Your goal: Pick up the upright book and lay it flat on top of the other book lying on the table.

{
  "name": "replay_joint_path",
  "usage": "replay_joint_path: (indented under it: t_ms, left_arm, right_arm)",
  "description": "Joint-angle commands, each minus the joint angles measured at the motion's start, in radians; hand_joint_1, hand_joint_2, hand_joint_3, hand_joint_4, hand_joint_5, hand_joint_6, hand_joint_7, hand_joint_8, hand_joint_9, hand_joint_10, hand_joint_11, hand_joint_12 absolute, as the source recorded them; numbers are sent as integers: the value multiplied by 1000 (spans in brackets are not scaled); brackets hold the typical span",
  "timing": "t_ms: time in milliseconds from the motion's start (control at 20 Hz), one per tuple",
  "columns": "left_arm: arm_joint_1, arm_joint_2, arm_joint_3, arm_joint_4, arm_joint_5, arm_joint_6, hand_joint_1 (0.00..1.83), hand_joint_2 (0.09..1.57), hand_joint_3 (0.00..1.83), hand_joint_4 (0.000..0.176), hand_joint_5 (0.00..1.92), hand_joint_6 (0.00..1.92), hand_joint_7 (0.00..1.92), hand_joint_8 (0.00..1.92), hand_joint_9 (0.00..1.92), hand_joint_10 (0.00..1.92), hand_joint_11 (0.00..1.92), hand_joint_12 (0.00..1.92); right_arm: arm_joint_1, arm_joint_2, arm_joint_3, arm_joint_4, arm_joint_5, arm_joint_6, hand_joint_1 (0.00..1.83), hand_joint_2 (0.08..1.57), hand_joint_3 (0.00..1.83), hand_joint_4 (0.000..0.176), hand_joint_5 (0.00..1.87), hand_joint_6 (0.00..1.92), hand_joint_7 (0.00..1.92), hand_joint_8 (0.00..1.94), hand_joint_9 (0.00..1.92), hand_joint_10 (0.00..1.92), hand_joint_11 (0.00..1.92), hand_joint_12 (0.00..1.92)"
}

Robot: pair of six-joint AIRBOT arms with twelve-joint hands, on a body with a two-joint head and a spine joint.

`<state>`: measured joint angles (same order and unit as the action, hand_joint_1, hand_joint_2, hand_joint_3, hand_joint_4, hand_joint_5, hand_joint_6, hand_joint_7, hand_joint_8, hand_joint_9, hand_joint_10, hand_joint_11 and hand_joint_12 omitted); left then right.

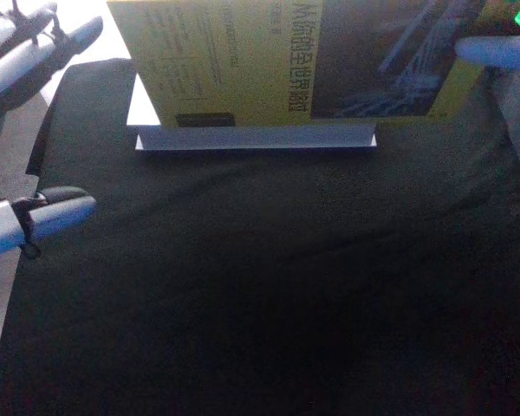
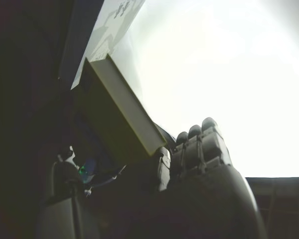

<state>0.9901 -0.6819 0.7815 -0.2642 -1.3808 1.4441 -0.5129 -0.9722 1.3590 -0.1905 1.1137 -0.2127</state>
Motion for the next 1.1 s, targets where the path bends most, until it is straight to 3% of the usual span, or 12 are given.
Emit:
replay_joint_path:
  t_ms: [0,50,100,200,400,500,600,800,850,900,950,1050]
  left_arm:
    - [-3,6,-5,-8,-122,2,745,1182,1,111,438,129,525,154,468,418,91,1296]
    - [7,6,-7,-10,-121,2,795,1173,0,76,593,195,657,218,521,672,175,1413]
    - [13,6,-8,-11,-121,2,1074,1215,4,29,679,1120,800,1049,611,813,240,1553]
    - [15,4,-9,-11,-118,2,1136,1249,1,0,703,1271,761,1446,548,1100,203,1667]
    - [15,-3,-5,-11,-113,2,1148,1236,0,0,734,1242,775,1429,571,1076,302,1502]
    - [15,-7,-2,-9,-112,2,1146,1242,1,0,729,1242,760,1460,569,1044,294,1500]
    - [14,-13,1,-6,-116,2,1138,1244,0,1,726,1260,753,1454,568,1036,283,1548]
    - [14,-20,5,-7,-119,2,1127,1257,1,4,699,1303,738,1473,535,1082,234,1612]
    - [14,-20,5,-7,-120,2,958,1226,0,142,747,1308,629,1035,528,1085,227,1596]
    - [14,-21,5,-7,-123,2,1098,1247,0,23,714,1284,726,1382,537,1104,248,1590]
    - [14,-21,5,-7,-124,2,1124,1259,0,0,692,1292,734,1480,530,1142,247,1613]
    - [14,-21,5,-7,-123,2,1127,1262,0,0,682,1315,739,1485,524,1122,257,1567]
  right_arm:
    - [20,1,8,64,109,9,1232,1211,0,0,659,1291,959,1290,1281,1292,1248,1593]
    - [32,-2,16,67,96,4,1227,1221,3,0,640,1300,940,1333,1335,1304,1318,1583]
    - [47,-3,20,67,80,-5,1225,1223,3,0,640,1315,930,1343,1215,1358,1171,1684]
    - [80,-4,25,67,56,-29,1322,1283,7,0,498,1353,702,1510,744,1675,972,1868]
    - [117,-14,32,66,9,-88,1162,1336,7,0,517,1389,705,1782,1123,1890,1227,1921]
    - [123,-21,35,62,-34,-132,1154,1332,4,0,571,1582,641,1656,1276,1824,1316,1921]
    - [123,-41,52,41,-61,-141,1274,1345,2,0,341,1562,643,1569,763,1752,928,1872]
    - [129,-74,55,-3,-108,-184,1328,1285,0,0,482,1409,709,1465,742,1662,932,1870]
    - [129,-81,56,-14,-116,-184,1330,1274,0,0,514,1386,732,1449,735,1647,901,1867]
    - [129,-88,56,-37,-130,-184,1333,1263,0,0,549,1363,749,1444,737,1620,885,1868]
    - [129,-94,57,-48,-143,-184,1345,1240,0,0,633,1263,793,1406,786,1599,890,1910]
    - [129,-109,65,-75,-187,-187,1320,1298,0,0,676,1262,809,1426,762,1643,674,1921]
